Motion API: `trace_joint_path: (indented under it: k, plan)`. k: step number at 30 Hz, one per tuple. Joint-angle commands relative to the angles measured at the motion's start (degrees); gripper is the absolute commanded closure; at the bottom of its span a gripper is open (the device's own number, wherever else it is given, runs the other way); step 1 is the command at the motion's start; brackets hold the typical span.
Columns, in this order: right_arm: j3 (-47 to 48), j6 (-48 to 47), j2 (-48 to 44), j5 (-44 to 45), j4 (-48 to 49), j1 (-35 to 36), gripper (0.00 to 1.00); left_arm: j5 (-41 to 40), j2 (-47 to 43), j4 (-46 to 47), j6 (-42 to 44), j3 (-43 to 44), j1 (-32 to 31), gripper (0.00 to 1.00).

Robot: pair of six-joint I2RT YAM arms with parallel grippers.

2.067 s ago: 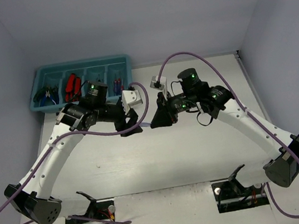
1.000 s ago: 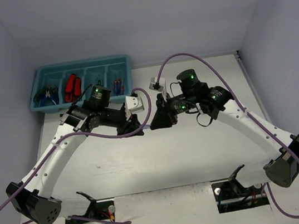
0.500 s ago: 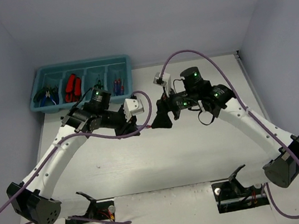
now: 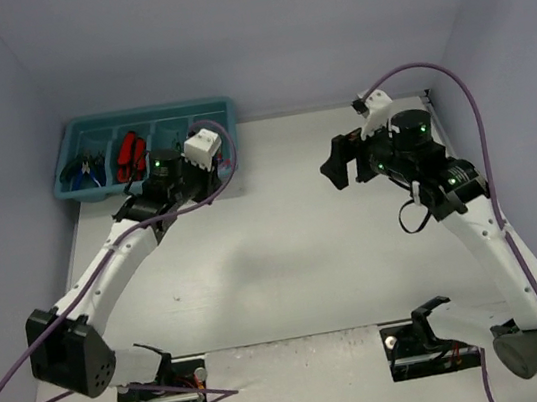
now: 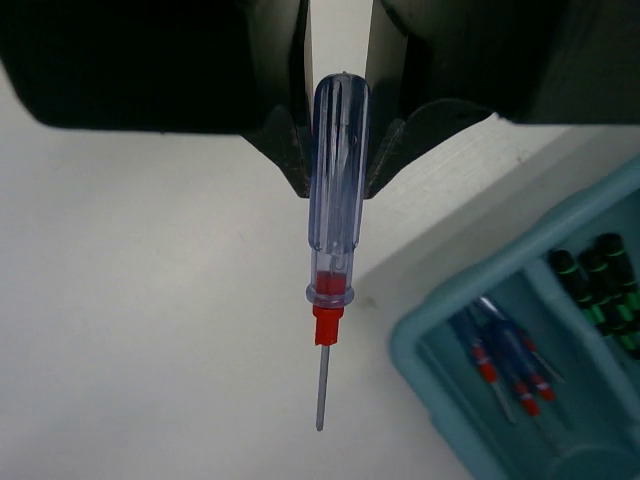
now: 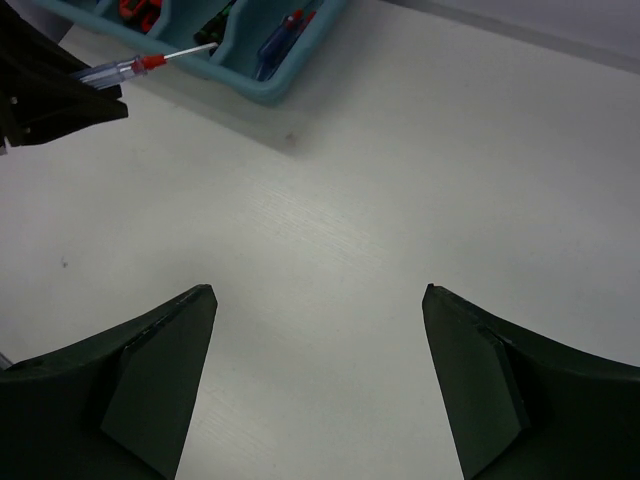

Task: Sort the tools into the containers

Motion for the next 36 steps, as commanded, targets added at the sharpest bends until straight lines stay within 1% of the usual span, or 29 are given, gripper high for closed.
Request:
trace_joint_path:
  k: [1, 4, 6, 9, 11, 13, 15, 17, 20, 23, 26, 30, 31, 36]
  plan:
    - [-2.6, 2.6, -4.5, 8.5, 2.1, -0.2, 0.18, -15.5, 6.8, 17.4, -9.5, 7.0, 0.5, 1.00]
    - [-4.1, 4.0, -7.5, 9.6, 2.1, -0.2, 0.18, -22.3, 15.0, 19.1, -11.1, 12.5, 1.1, 1.00]
    - [-5.0, 4.7, -9.3, 10.7, 2.1, -0.3, 0.18, -25.2, 19.9, 19.3, -12.0, 16.8, 1.5, 1.00]
    - [-6.5, 5.5, -11.6, 12.0, 2.1, -0.3, 0.18, -27.3, 27.4, 19.5, -13.1, 23.3, 2.2, 1.00]
    - [-7.1, 5.8, -12.6, 12.5, 2.1, -0.3, 0.16, -27.9, 31.2, 19.3, -13.2, 26.9, 2.4, 0.96]
    - [-8.2, 6.3, -14.0, 13.0, 2.0, -0.3, 0.13, -29.0, 37.5, 18.5, -13.0, 31.8, 2.6, 0.93]
    - [-8.6, 6.8, -14.5, 13.3, 2.1, -0.3, 0.10, -29.8, 41.9, 16.0, -13.2, 37.5, 2.8, 0.88]
    - [-8.9, 7.0, -14.9, 13.6, 2.0, -0.3, 0.09, -30.1, 45.8, 13.2, -14.6, 41.8, 3.3, 0.79]
    - [-8.7, 7.1, -15.2, 14.2, 2.0, -0.4, 0.02, -31.3, 48.3, 10.1, -15.8, 46.2, 3.9, 0.52]
    - [-8.4, 6.2, -15.4, 16.0, 1.9, -0.4, 0.00, -32.3, 47.8, 10.3, -15.8, 45.9, 4.0, 0.38]
    - [-7.9, 5.6, -15.2, 17.2, 1.9, -0.4, 0.00, -31.7, 44.1, 10.4, -15.5, 43.6, 4.0, 0.29]
    - [-6.2, 4.2, -14.7, 20.1, 1.8, -0.4, 0.00, -29.9, 35.2, 9.4, -14.5, 39.1, 4.0, 0.25]
    - [-6.1, 4.1, -14.7, 20.9, 1.7, -0.4, 0.00, -29.7, 34.9, 8.8, -14.2, 37.6, 4.0, 0.25]
    - [-3.7, 3.0, -16.5, 29.0, 1.6, -0.4, 0.00, -26.6, 12.1, 3.5, -10.5, 23.5, 4.0, 0.23]
